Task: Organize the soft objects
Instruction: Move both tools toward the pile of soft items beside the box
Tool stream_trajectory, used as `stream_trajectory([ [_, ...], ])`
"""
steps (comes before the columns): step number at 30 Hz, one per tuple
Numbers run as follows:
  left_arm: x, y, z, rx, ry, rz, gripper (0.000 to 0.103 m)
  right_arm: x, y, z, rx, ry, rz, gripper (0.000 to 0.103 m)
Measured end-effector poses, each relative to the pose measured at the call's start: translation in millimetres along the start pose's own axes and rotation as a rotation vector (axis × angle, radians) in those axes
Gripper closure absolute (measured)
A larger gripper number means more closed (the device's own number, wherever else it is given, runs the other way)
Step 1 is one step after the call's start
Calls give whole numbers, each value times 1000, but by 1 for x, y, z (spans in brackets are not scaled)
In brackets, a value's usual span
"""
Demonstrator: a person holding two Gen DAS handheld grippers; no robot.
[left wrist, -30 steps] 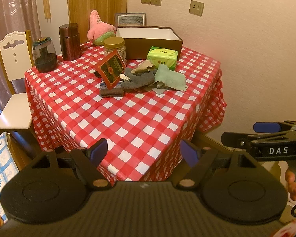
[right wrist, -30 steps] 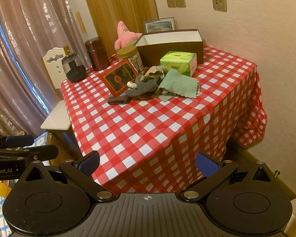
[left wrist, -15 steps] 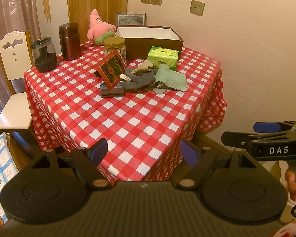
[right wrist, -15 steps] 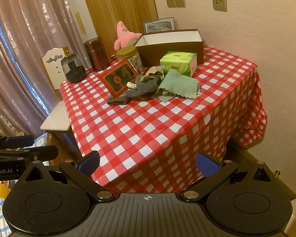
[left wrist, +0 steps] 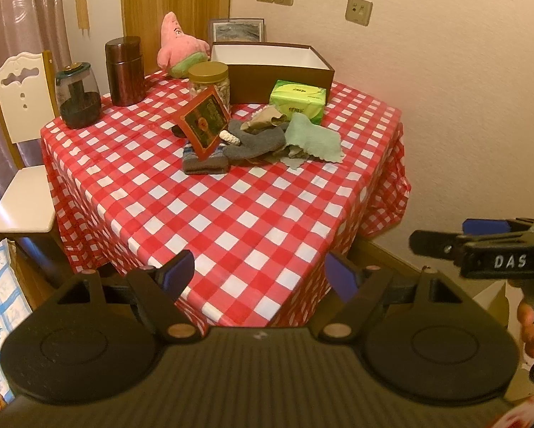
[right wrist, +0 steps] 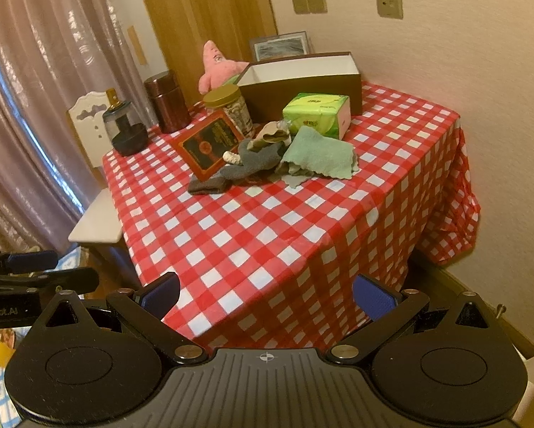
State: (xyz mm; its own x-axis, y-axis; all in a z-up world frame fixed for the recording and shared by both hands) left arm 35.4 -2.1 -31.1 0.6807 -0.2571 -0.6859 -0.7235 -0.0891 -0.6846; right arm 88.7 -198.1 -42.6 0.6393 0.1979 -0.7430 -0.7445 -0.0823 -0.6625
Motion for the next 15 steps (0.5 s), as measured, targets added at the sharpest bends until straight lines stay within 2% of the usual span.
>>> stream_trajectory([
  [7,-1,1,15,0,2,13,24,25,0,-1,63,16,-17,1],
  [8,-1,2,18,1,2,14,24,27,1,-2,69,18,-15,2],
  [10,2,0,33,-4,3,15,24,30,4,-2,81,20,-6,14],
  [15,14,-8,57,-15,8,16,24,41,3,3,88,9,15,20],
])
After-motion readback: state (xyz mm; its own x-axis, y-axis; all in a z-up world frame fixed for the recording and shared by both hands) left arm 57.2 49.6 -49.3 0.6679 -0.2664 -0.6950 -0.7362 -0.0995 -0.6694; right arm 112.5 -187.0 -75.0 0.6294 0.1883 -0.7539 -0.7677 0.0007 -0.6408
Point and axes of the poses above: each gripper's, at about its wrist camera, not at the fingertips, and x roughly the way its jaws point, z to its left, y to its underside, the point moved 5 cm from there along x, roughly the way its jaws point, and after that the axes turned 15 degrees about y, right-handed, at the moved point
